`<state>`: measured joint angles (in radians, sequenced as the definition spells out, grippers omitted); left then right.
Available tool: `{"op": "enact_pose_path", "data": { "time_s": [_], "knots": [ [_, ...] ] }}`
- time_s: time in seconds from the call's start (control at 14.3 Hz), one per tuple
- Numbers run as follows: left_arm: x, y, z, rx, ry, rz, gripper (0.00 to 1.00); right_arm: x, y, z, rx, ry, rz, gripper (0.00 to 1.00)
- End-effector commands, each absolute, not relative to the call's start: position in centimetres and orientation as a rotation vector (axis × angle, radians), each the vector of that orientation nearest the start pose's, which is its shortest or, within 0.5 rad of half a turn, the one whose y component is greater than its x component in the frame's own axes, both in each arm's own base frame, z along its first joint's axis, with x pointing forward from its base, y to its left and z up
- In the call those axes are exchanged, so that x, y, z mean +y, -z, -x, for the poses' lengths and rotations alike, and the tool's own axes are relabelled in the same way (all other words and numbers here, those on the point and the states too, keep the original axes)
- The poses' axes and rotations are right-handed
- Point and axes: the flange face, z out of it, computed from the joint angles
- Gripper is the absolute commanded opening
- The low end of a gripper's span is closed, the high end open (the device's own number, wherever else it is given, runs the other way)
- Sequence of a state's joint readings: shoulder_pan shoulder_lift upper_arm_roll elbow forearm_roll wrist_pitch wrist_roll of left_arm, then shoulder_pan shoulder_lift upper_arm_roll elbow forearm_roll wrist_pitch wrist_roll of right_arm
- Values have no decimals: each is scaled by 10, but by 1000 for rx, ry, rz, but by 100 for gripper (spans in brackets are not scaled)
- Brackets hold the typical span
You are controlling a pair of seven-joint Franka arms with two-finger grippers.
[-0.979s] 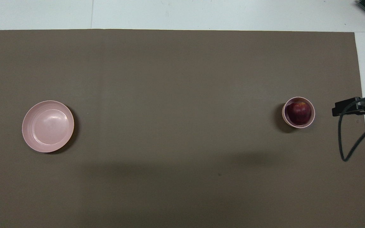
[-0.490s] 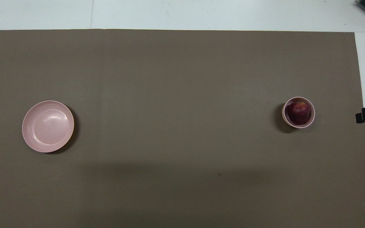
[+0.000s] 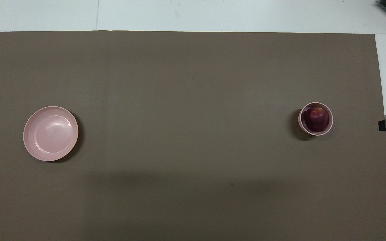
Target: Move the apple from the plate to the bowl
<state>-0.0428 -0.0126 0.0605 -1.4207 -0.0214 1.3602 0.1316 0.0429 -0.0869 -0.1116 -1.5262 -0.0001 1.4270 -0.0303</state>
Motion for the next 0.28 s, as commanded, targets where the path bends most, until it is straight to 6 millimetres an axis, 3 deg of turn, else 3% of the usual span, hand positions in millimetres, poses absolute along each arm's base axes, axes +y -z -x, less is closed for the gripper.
{"op": "enact_pose_path", "data": {
  "time_s": [0.0, 0.21],
  "knots": [
    [9, -683, -521, 169, -65, 3169, 100, -42, -678, -504, 27, -41, 3155, 100],
    [9, -682, -521, 171, -70, 3169, 100, -42, -678, -505, 27, -36, 3155, 100]
  ]
}}
